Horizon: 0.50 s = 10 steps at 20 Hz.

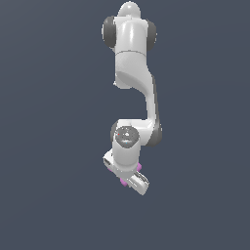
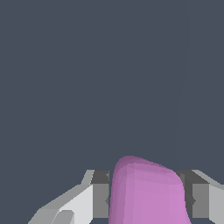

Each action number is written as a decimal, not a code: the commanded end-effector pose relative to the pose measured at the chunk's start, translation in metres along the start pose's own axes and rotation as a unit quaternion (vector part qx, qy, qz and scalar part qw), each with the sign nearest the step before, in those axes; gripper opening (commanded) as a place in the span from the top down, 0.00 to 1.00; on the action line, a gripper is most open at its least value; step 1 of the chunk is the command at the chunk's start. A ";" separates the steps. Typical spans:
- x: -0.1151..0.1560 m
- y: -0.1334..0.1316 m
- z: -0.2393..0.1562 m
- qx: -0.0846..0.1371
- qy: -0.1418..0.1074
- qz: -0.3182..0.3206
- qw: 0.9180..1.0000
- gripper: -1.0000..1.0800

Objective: Pick up the object and move it to a goal position.

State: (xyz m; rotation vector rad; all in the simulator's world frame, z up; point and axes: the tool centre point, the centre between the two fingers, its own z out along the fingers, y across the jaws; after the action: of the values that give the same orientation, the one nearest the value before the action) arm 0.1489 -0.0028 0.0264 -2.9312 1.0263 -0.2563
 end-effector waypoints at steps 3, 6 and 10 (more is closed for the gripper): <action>0.000 0.000 0.000 0.000 0.000 0.000 1.000 1.00; 0.000 0.000 0.000 0.000 0.000 0.000 1.000 1.00; -0.001 0.002 -0.005 0.000 0.000 0.000 1.000 1.00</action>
State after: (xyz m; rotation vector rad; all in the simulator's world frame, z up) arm 0.1471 -0.0032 0.0289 -2.9316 1.0256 -0.2549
